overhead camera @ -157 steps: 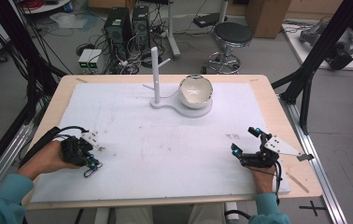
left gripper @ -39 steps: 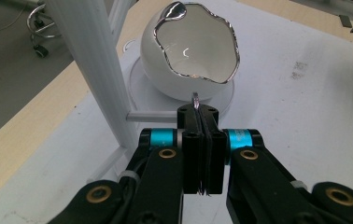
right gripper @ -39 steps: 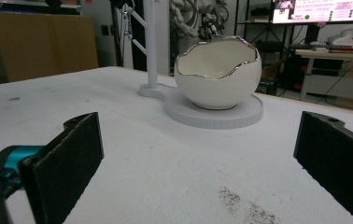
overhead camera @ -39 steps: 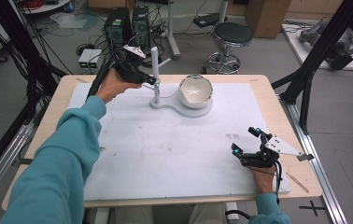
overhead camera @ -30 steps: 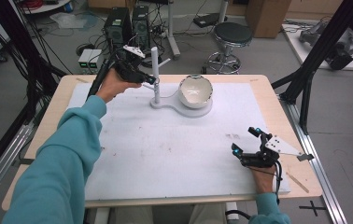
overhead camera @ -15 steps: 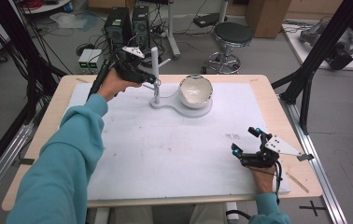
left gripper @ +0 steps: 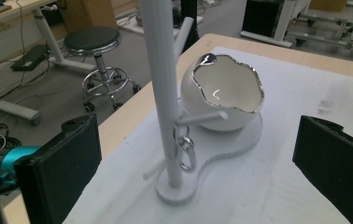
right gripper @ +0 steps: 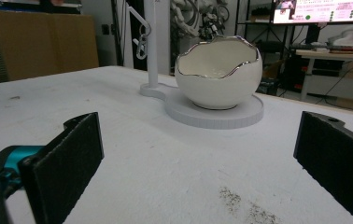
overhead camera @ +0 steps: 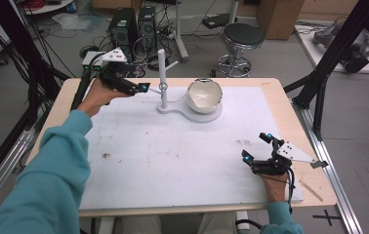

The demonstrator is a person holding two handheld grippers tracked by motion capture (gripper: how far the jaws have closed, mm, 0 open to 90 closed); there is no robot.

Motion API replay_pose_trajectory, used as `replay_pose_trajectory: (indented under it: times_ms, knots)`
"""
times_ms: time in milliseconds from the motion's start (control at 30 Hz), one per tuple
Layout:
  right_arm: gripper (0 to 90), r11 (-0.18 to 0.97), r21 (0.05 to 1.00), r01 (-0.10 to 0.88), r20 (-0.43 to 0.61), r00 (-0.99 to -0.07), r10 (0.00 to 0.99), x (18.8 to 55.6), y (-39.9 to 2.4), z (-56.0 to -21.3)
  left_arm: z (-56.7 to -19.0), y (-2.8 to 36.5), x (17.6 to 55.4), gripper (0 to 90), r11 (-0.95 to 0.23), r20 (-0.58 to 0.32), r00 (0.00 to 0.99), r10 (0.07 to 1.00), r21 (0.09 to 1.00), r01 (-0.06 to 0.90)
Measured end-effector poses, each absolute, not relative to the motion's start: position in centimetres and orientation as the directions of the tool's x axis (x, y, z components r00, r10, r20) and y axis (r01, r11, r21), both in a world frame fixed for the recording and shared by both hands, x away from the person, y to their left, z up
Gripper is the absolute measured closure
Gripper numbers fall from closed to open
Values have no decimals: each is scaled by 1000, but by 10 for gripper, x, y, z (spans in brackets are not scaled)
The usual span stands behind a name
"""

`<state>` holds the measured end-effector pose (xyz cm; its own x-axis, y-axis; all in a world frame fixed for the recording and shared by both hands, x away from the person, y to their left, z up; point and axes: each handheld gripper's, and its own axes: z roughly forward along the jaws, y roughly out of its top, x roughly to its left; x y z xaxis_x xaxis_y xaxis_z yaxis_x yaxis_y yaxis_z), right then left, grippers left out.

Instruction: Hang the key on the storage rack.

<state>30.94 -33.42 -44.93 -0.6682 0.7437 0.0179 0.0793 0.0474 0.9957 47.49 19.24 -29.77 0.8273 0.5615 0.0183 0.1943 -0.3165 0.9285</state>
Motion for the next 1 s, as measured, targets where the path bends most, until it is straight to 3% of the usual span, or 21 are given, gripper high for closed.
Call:
replay_pose_trajectory:
  times_ms: [267,467,1000]
  knots:
    - [6,40,996,79,23,-666,746,310,-335,-449,-317,238,414,16,-253,47,791,610,958,139]
    - [6,39,996,79,23,-666,746,310,-335,-449,-345,251,387,16,-175,2,772,636,974,141]
    - [6,44,996,81,21,-664,747,309,-334,-449,-415,266,305,16,-66,-14,743,670,995,78]
